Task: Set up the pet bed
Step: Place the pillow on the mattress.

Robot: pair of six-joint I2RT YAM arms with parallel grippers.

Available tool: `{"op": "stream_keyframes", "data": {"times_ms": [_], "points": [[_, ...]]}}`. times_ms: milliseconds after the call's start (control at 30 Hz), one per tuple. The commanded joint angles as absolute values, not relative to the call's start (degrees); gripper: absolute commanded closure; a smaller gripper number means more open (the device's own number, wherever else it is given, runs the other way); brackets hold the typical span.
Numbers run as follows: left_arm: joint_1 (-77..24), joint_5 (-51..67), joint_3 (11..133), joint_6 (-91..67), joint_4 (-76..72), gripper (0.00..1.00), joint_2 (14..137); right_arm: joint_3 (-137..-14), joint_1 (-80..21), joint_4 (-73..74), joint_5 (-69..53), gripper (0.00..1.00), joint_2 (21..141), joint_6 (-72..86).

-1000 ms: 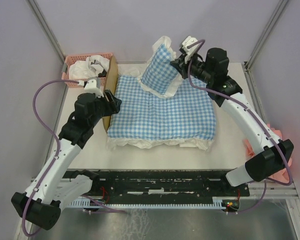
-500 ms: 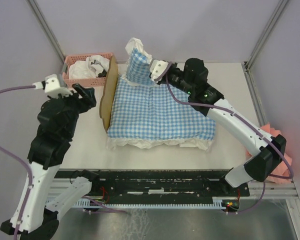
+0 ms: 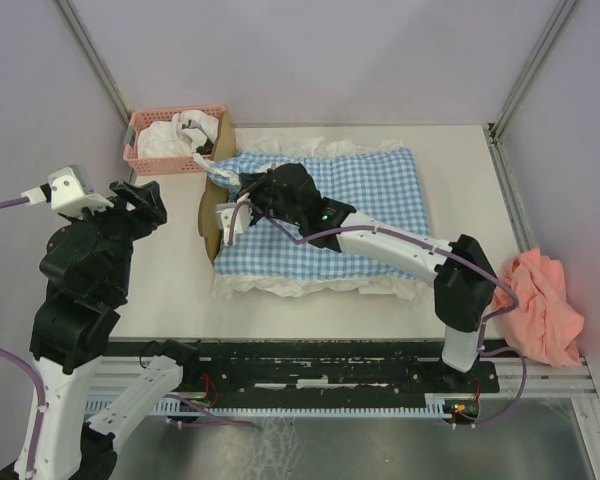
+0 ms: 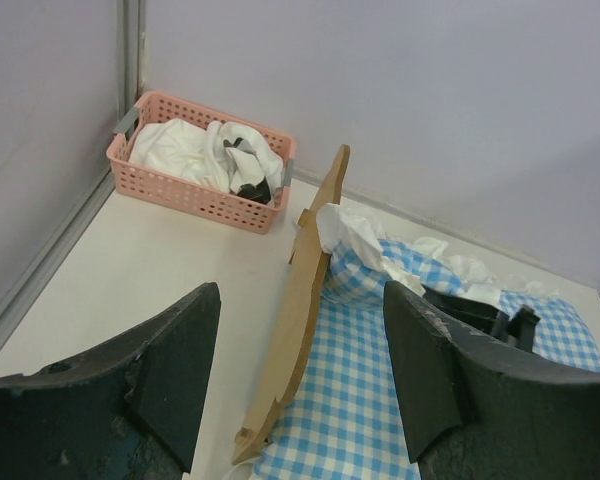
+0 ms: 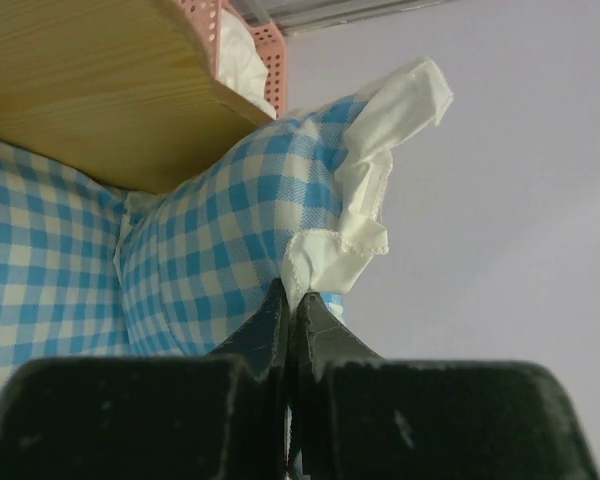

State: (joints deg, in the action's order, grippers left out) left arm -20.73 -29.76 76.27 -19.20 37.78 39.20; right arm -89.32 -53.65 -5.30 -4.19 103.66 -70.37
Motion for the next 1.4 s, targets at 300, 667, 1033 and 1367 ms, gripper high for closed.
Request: {"op": "stream_keyframes", "data": {"times_ms": [300, 667, 1033, 1367], "points": [[-21.91, -29.9, 72.95, -18.97, 35.98, 0.27, 36.84, -110.36, -48.58, -2.02, -0.6, 0.98, 111.78, -77.47], [-22.07, -30.21, 71.05, -19.22, 34.55, 0.27, 34.64, -100.91, -49.26, -10.27, -2.57, 0.98, 113.16, -77.06], [-22.06, -26.31, 68.41, -20.97, 32.67, 0.27, 34.2, -80.68, -51.42, -15.28, -8.71, 0.97, 105.71, -75.73], [-21.99, -26.28, 55.14, -19.98, 23.82, 0.28, 38.62, -74.34, -52.27, -4.63, -5.74, 0.42, 93.26, -55.08]]}}
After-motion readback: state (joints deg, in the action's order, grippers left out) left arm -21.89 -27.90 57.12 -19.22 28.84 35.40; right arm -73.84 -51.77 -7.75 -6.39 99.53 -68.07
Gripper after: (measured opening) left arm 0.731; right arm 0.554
